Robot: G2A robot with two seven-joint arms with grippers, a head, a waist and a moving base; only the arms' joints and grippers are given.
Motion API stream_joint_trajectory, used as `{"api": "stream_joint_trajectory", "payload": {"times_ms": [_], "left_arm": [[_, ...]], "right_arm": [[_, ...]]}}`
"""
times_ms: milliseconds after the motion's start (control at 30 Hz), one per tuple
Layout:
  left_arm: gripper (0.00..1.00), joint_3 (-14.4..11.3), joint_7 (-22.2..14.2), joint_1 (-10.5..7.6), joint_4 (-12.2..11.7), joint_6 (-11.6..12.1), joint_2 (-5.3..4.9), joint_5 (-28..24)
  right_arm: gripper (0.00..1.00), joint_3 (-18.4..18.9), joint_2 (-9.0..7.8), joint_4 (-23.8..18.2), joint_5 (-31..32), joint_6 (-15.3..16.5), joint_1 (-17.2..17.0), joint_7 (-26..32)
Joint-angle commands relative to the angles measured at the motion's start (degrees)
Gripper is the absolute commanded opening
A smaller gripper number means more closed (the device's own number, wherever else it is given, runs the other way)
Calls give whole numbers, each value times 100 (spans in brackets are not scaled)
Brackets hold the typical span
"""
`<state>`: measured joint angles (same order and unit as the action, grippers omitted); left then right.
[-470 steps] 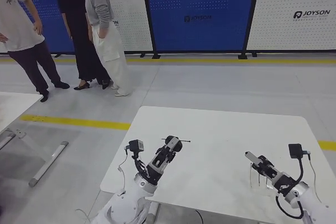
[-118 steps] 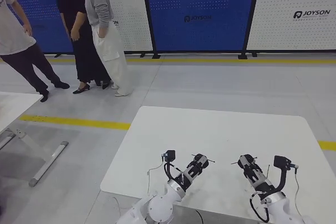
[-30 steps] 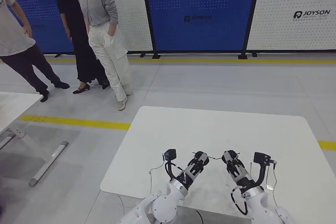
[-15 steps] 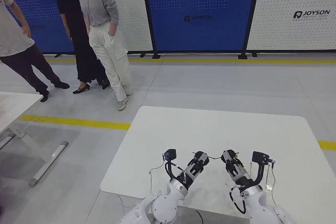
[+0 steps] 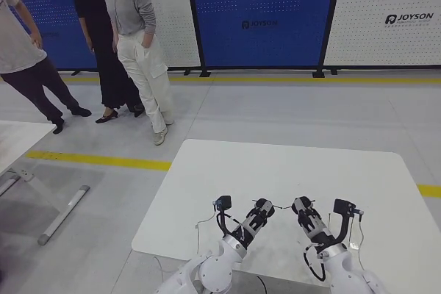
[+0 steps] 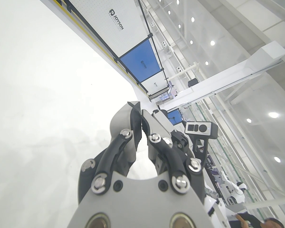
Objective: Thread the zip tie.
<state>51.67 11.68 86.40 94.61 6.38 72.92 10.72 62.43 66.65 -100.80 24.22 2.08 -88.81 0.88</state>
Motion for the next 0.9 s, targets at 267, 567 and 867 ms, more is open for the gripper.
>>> {"api": "stream_joint_trajectory", "payload": {"times_ms": [267, 567, 867], "left_arm": [[0, 0, 0, 0, 0, 0, 0, 0], [0, 0, 0, 0, 0, 0, 0, 0], [0, 0, 0, 0, 0, 0, 0, 0]], "right_arm": [[0, -12, 51, 29, 69, -34, 46, 97], [0, -41, 102, 87, 127, -63, 91, 138], [0, -142, 176, 217, 52, 8, 174, 74]]}}
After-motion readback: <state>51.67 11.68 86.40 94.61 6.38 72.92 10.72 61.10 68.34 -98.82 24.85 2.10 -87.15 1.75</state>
